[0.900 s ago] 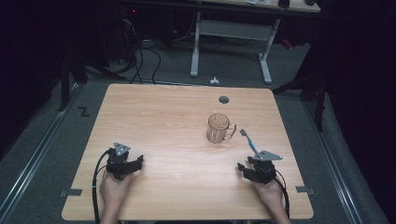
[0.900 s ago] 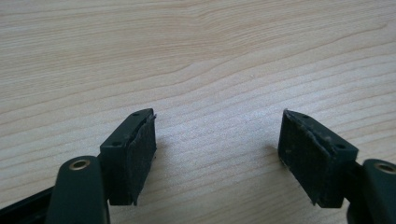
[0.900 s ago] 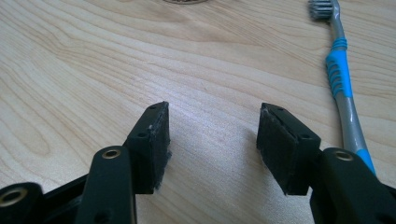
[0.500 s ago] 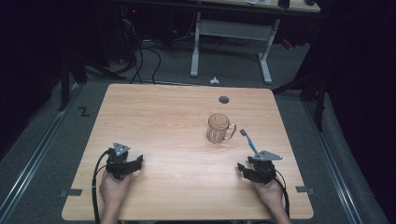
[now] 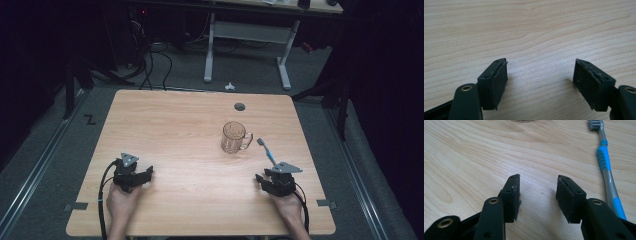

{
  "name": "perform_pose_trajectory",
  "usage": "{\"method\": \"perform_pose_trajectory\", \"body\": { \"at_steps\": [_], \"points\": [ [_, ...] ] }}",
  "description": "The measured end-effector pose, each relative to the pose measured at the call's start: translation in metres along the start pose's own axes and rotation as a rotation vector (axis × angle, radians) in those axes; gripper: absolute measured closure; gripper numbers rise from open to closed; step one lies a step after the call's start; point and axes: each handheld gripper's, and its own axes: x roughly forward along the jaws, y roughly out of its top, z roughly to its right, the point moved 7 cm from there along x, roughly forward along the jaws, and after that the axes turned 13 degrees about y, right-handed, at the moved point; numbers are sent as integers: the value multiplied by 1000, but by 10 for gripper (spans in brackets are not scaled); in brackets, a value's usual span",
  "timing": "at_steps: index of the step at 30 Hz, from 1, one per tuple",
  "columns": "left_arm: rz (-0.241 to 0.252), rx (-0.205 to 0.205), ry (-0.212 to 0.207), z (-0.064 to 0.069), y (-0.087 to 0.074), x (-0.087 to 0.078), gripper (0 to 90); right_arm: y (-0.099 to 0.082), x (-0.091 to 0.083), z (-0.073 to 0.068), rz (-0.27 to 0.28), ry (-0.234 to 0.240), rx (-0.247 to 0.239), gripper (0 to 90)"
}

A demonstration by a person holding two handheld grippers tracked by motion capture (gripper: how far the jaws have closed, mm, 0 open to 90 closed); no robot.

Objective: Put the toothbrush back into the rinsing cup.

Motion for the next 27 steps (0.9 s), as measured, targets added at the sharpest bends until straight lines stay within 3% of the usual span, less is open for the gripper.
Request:
{"method": "perform_pose_trajectory", "body": {
  "at_steps": [10,15,27],
  "points": [
    [0,-1,0,0,0,0,281,0,-8,0,10,14,6,572],
    [0,0,0,0,0,0,281,-1,-16,6,35,-28,26,581],
    [-2,8,5,0,0,0,282,-13,-33,18,51,-34,84,612]
  ]
}}
